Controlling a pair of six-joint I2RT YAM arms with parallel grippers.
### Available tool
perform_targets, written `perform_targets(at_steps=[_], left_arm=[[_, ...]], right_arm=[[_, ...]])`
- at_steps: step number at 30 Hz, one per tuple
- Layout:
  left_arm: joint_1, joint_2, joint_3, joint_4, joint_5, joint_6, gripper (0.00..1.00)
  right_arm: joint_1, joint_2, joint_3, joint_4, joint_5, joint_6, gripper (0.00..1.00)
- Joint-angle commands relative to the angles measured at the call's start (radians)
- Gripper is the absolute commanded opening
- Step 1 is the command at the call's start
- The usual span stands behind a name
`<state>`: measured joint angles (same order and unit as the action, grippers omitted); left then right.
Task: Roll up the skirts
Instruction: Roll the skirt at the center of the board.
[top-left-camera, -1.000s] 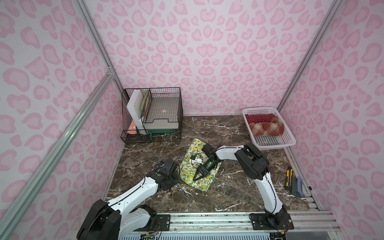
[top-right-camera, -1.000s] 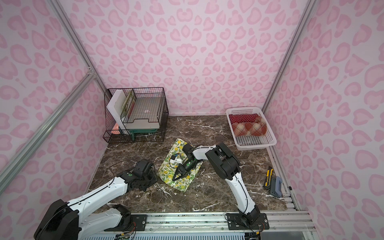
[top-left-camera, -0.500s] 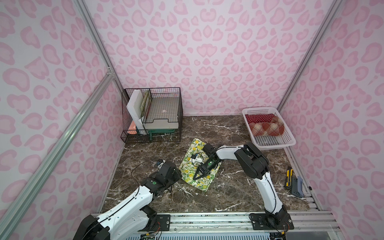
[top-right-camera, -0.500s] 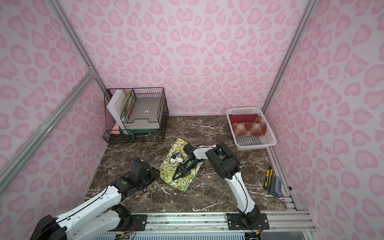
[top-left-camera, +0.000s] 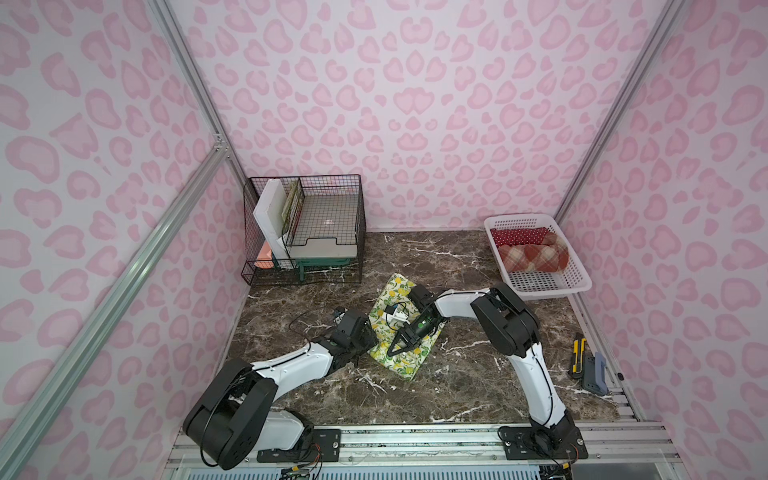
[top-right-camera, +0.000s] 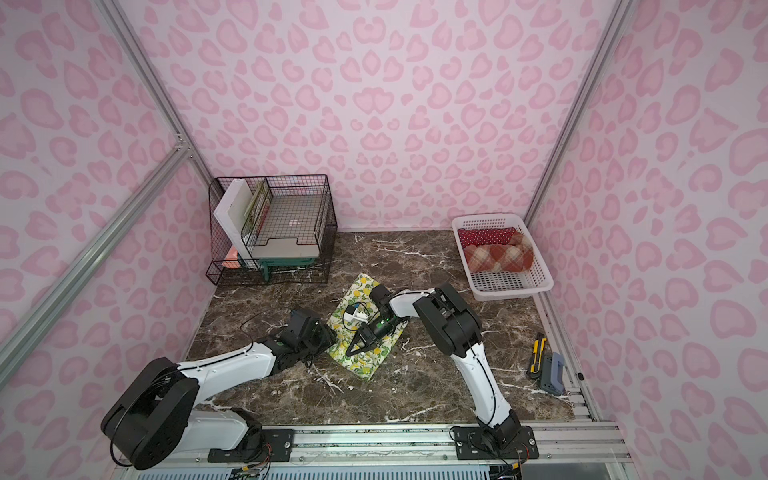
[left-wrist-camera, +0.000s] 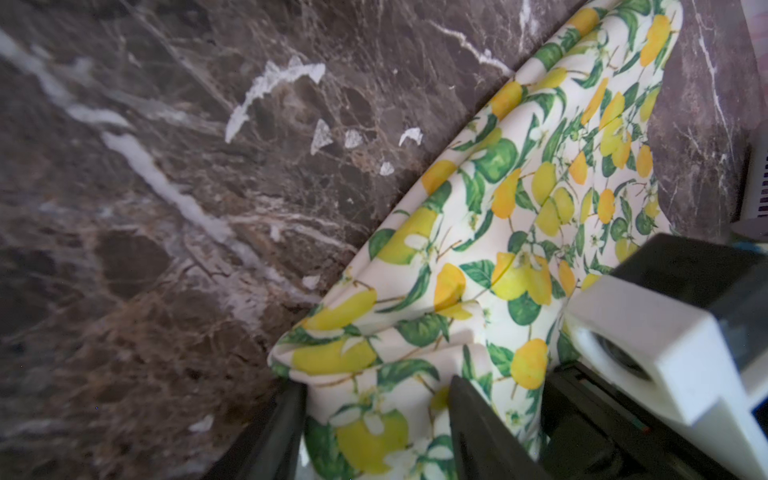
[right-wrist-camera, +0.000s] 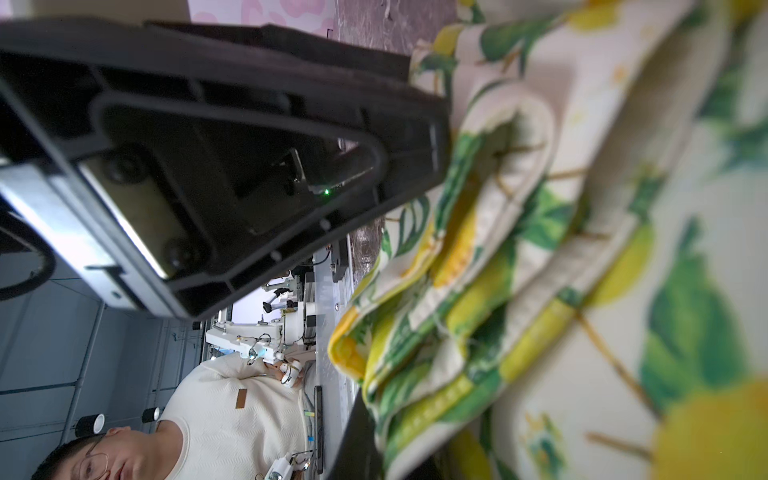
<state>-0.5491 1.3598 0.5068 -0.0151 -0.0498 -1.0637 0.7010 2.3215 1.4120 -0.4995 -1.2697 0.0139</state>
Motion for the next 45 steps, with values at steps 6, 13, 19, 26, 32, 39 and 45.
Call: perform_targets(at_steps=[6,13,19,26,32,39,45], left_arm=[[0.000,0.045,-0.002,-0.378,0.081,0.056,0.60],[0.000,0.133,0.036,-0.354,0.050,0.071,0.61],[0.019,0.356,0.115,-0.346,0.116,0.071,0.57],[0.028,0.342,0.086,-0.384,0.104,0.119,0.37],[0.026,0.330,0.104,-0.412,0.077,0.139,0.04],[0.011,0.254,0.119,-0.435,0.079,0.127,0.00],[0.009,0.139,0.122,-0.547,0.035,0.124,0.00]], right_arm=[[-0.035,0.041,-0.003,0.042,0.255,-0.026,0.00],[-0.032,0.061,0.001,0.048,0.218,-0.030,0.00],[-0.030,0.058,-0.017,0.051,0.206,-0.035,0.00],[-0.053,0.068,-0.016,0.056,0.187,-0.034,0.00],[-0.063,0.072,-0.019,0.072,0.184,-0.020,0.00],[-0.067,0.060,-0.008,0.073,0.207,0.005,0.11],[-0.084,-0.108,-0.100,0.151,0.418,0.130,0.44]])
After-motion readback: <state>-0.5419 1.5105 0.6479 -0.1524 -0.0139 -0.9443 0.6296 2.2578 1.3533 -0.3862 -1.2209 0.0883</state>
